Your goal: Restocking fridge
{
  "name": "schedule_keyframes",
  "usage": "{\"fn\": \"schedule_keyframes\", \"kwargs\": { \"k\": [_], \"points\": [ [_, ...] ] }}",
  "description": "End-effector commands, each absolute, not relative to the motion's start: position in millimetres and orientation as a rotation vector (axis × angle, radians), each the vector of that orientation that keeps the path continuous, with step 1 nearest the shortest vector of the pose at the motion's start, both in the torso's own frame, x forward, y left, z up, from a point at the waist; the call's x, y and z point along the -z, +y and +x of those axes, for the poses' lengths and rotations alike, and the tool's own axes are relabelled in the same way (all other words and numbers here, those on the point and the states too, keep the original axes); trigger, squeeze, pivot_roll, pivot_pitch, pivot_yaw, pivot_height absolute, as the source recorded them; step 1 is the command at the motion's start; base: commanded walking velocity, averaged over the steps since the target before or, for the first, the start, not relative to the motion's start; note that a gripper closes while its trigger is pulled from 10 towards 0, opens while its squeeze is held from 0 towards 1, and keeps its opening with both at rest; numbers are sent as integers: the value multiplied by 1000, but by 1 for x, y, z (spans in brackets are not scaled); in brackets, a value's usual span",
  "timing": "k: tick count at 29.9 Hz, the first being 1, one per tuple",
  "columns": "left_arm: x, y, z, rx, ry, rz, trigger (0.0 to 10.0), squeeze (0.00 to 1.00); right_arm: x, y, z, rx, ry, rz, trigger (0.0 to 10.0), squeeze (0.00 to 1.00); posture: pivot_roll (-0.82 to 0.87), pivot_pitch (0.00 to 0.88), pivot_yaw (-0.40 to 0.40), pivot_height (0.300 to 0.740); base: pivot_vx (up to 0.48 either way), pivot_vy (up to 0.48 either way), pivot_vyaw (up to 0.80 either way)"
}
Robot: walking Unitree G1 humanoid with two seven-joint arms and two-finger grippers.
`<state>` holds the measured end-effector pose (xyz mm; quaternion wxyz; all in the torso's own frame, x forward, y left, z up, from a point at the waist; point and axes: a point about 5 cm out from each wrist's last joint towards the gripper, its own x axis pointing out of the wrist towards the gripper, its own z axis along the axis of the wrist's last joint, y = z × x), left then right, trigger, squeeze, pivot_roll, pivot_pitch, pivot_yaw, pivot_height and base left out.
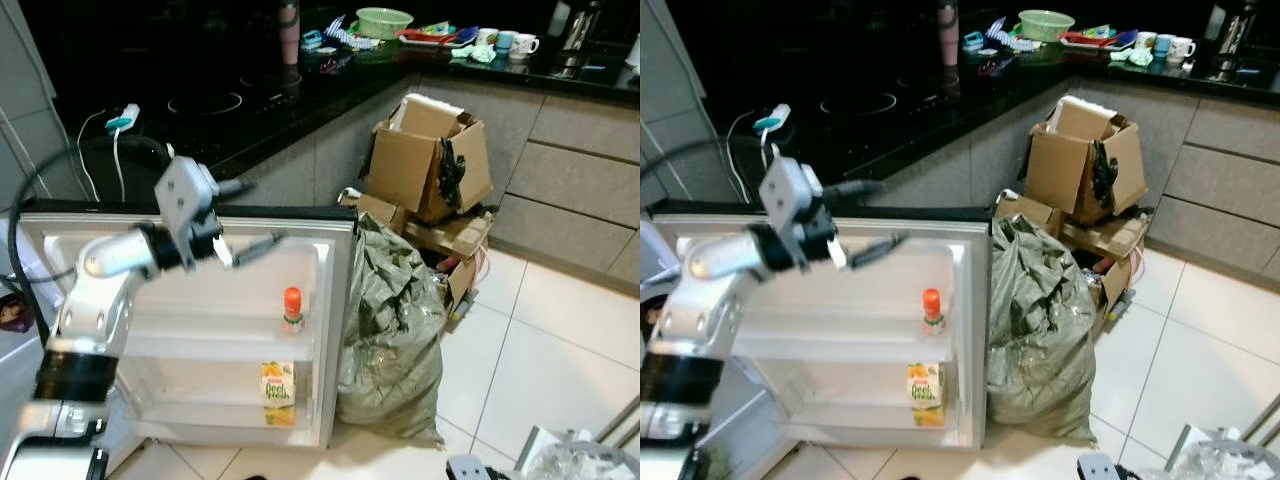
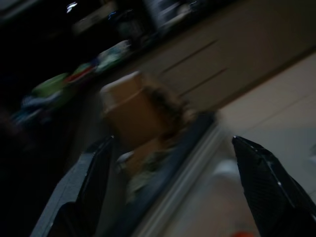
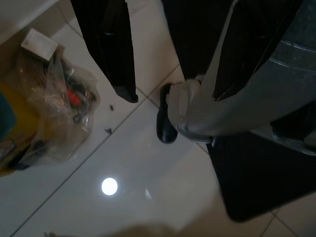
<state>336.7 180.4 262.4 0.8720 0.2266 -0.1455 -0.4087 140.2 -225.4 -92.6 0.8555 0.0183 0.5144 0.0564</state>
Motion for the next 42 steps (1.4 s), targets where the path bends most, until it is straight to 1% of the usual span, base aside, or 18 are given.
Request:
{"fn": "schedule_keyframes", "kwargs": {
  "k": [1, 10, 15, 18, 19, 20, 23, 24, 26, 27, 31, 36, 42],
  "points": [
    [-263, 187, 345, 807, -262, 545, 10000, 0, 93, -224, 141, -111, 1081, 40, 10000, 0, -103, 0, 9, 740, 0, 0, 0],
    [-276, 190, 364, 820, -178, 653, 10000, 0, 93, -223, 142, -103, 1074, 47, 10000, 0, -115, 0, 22, 740, 0, 0, 0],
    [-287, 198, 379, 834, -79, 774, 10000, 0, 93, -225, 139, -89, 1077, 53, 10000, 0, -122, 0, 28, 740, 0, 0, 0],
    [-290, 202, 382, 812, -55, 811, 10000, 0, 93, -225, 139, -86, 1077, 54, 10000, 0, -128, 0, 33, 740, 0, 0, 0],
    [-293, 205, 387, 762, -31, 869, 10000, 0, 93, -226, 139, -82, 1075, 55, 10000, 0, -131, 0, 35, 740, 0, 0, 0],
    [-293, 205, 387, 762, -31, 869, 10000, 0, 93, -226, 139, -82, 1075, 55, 10000, 0, -131, 0, 35, 740, 0, 0, 0],
    [-293, 207, 393, 689, -9, 944, 10000, 0, 94, -227, 136, -77, 1080, 55, 10000, 0, -134, 0, 37, 740, 0, 0, 0],
    [-291, 207, 395, 662, 6, 985, 7176, 0, 94, -227, 136, -77, 1080, 56, 10000, 0, -136, 0, 38, 740, 0, 0, 0],
    [-289, 207, 396, 656, 12, 999, 7176, 0, 94, -227, 135, -77, 1080, 56, 10000, 0, -136, 0, 38, 740, 0, 0, 0],
    [-286, 207, 397, 655, 26, 1022, 0, 0, 94, -227, 135, -77, 1080, 57, 10000, 0, -139, 0, 39, 740, 0, 0, 0],
    [-271, 209, 400, 631, 81, 1117, 0, 0, 94, -227, 135, -73, 1079, 61, 10000, 0, -141, 0, 42, 740, 0, 0, 0],
    [-266, 209, 401, 631, 94, 1131, 0, 0, 94, -227, 136, -72, 1077, 62, 10000, 0, -142, 0, 43, 740, 0, 0, 0],
    [-259, 205, 404, 624, 110, 1195, 0, 0, 95, -227, 134, -68, 1079, 66, 10000, 0, -144, 0, 47, 740, 0, 0, 0]
  ]
}}
